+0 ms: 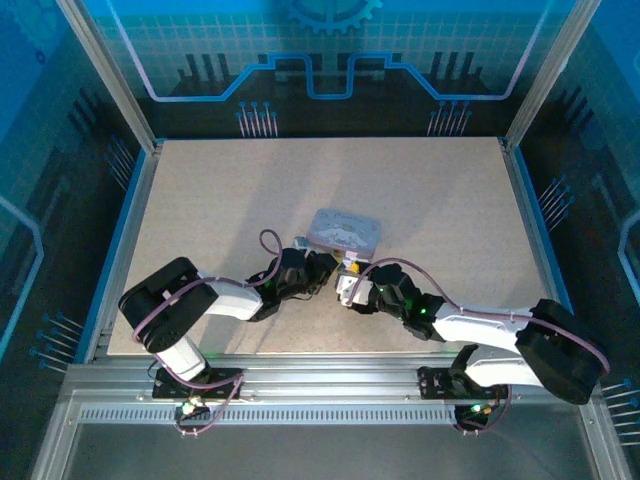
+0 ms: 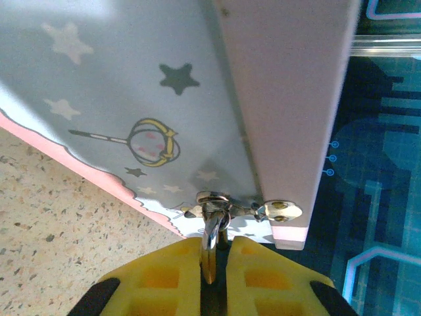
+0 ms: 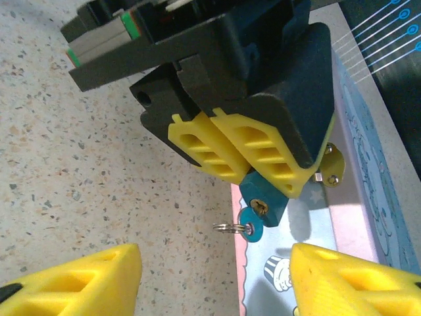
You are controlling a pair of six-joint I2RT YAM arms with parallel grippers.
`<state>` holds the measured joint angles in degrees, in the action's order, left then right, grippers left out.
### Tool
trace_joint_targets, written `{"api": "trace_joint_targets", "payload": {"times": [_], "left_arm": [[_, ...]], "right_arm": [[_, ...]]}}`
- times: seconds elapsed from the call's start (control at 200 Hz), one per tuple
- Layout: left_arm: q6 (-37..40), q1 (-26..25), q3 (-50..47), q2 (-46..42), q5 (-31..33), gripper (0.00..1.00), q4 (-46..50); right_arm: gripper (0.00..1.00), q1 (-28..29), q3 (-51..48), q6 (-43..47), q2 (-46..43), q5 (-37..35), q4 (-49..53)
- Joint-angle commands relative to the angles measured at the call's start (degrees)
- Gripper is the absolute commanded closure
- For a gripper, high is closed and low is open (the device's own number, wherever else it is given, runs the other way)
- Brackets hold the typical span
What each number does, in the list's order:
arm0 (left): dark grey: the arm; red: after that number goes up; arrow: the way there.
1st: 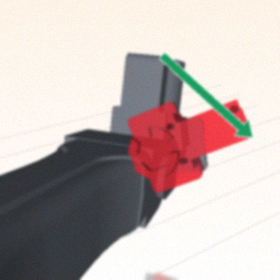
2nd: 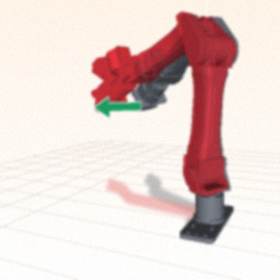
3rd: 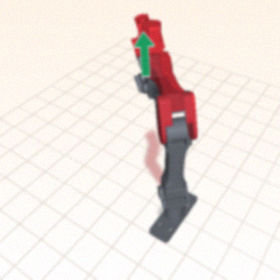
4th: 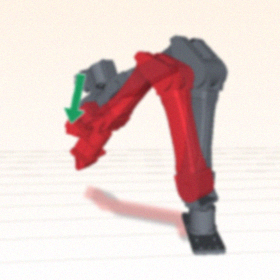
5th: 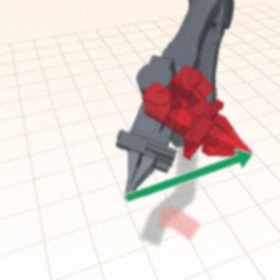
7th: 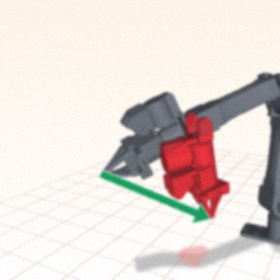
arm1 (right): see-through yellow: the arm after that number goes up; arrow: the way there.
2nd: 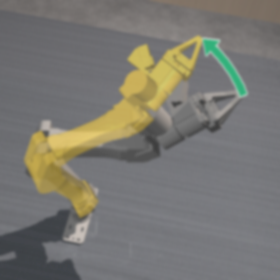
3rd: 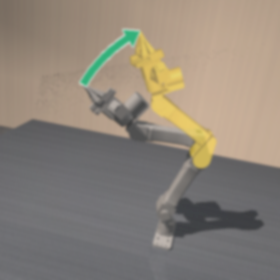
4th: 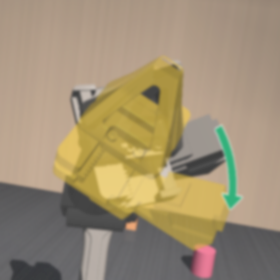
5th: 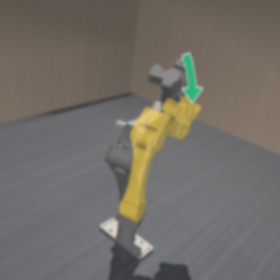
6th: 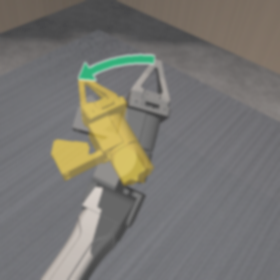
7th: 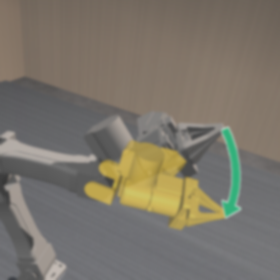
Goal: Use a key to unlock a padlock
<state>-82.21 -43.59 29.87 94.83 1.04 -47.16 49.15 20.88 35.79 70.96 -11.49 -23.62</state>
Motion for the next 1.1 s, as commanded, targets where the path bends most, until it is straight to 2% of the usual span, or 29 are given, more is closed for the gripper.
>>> {"api": "trace_joint_targets", "payload": {"times": [0.0,0.13,0.57,0.86,1.095], "left_arm": [[0.3,0.4,1.6,-0.7,-1.0,1.00,-1.8],[0.2,0.4,1.8,-0.5,-1.1,1.00,-1.8],[0.0,0.4,1.7,-0.3,-1.2,1.00,-2.4],[-0.2,0.4,1.6,-0.3,-1.3,1.00,-2.6],[-0.3,0.4,1.5,-0.1,-1.3,1.00,-2.8]], "right_arm": [[0.40,0.7,1.3,1.5,1.1,-0.9,-3.8],[0.47,0.7,1.8,2.4,2.6,-1.7,-3.9],[0.50,1.2,3.9,1.8,5.6,-0.9,-5.5],[0.61,1.4,4.4,2.3,7.2,-3.0,-6.1],[0.74,1.3,4.4,2.4,8.3,-5.9,-7.2]]}}
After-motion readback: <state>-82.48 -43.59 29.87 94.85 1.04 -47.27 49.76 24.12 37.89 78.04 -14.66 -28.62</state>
